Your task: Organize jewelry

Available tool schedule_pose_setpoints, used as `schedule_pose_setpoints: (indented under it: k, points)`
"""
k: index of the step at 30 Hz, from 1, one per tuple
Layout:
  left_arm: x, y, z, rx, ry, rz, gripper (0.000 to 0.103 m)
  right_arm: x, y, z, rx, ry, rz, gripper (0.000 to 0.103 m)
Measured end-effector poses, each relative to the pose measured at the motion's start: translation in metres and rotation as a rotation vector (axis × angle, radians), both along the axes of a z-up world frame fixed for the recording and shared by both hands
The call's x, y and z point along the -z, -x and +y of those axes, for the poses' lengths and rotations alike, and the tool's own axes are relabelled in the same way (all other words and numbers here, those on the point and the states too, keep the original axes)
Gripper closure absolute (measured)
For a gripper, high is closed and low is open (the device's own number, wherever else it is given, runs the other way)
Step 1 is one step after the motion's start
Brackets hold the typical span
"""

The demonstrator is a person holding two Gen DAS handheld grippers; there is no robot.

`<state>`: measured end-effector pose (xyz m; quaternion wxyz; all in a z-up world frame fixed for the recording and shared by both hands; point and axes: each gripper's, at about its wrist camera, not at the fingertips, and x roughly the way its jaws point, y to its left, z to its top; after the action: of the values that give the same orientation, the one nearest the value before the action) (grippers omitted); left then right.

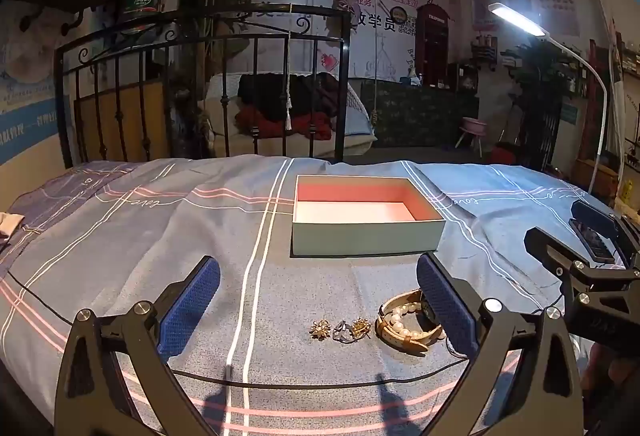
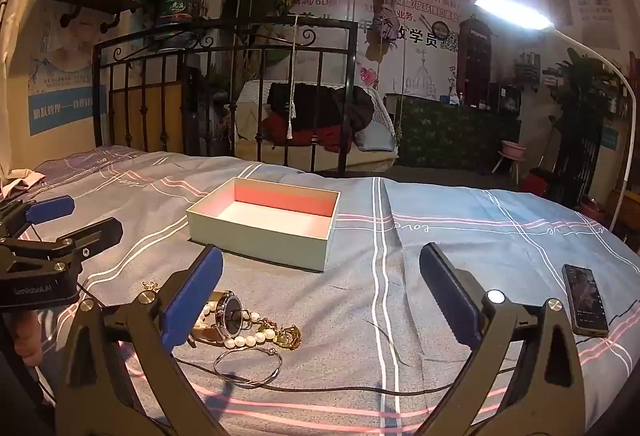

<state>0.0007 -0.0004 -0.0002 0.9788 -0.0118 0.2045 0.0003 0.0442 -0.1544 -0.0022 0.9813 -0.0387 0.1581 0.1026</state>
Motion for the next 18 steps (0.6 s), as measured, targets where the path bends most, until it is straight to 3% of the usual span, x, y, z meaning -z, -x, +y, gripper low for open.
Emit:
schedule_pose_setpoints:
  k: [18]
  points:
    - [0.0032,-0.0032,-0.0011,-0.014,-0.008,-0.011,0.007,-0.0004,0.0002,0.0042,-0.01,-0.014,0.004,0.006]
